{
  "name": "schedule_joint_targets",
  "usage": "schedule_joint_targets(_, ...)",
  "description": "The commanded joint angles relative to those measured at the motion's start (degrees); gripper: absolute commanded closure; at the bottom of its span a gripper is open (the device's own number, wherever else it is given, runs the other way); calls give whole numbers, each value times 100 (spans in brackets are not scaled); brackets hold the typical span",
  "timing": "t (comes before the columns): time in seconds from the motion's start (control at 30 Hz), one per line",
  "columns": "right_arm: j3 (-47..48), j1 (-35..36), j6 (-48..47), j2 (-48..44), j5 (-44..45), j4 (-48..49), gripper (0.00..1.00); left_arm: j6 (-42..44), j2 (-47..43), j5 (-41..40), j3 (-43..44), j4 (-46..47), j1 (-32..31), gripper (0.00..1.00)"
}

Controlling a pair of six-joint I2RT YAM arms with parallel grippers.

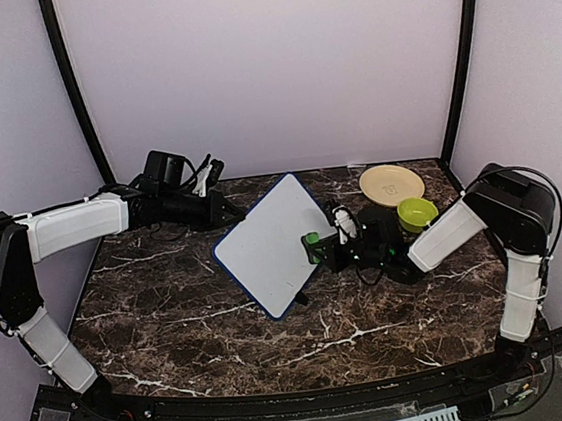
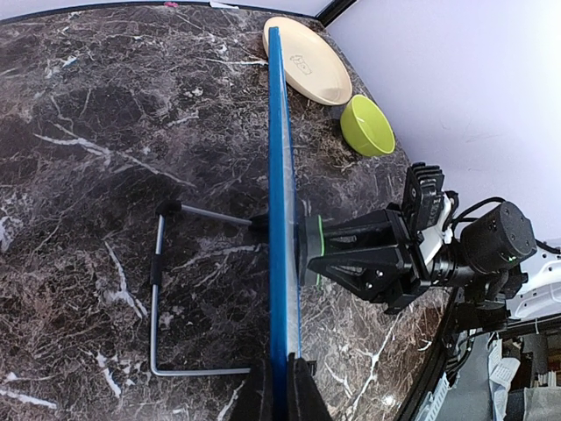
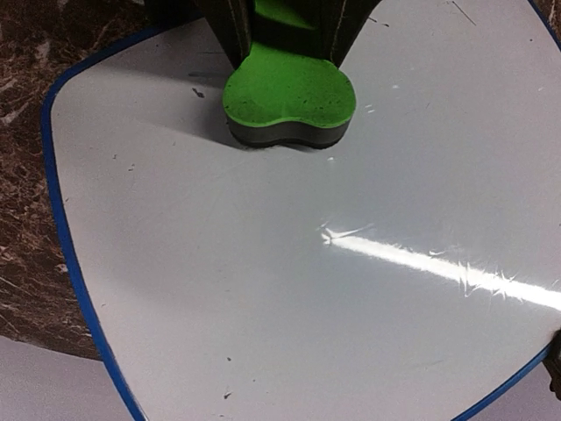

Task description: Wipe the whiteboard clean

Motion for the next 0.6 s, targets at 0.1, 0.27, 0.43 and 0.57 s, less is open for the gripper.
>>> schedule_joint_targets(0.1, 5, -414, -204, 216, -88, 345, 100, 57, -297, 110, -88, 150, -38, 100)
schedule_joint_targets(0.27, 142, -431, -291, 326, -408, 489, 100, 65, -267, 141, -85, 161, -37, 100)
schedule_joint_targets(0.43, 357, -412, -243, 368, -733, 538, 100, 59, -244, 159, -89, 182, -38, 100)
schedule_joint_targets(0.57, 384, -176, -216, 306, -792, 560, 100, 49, -249, 160, -81, 203, -38, 100)
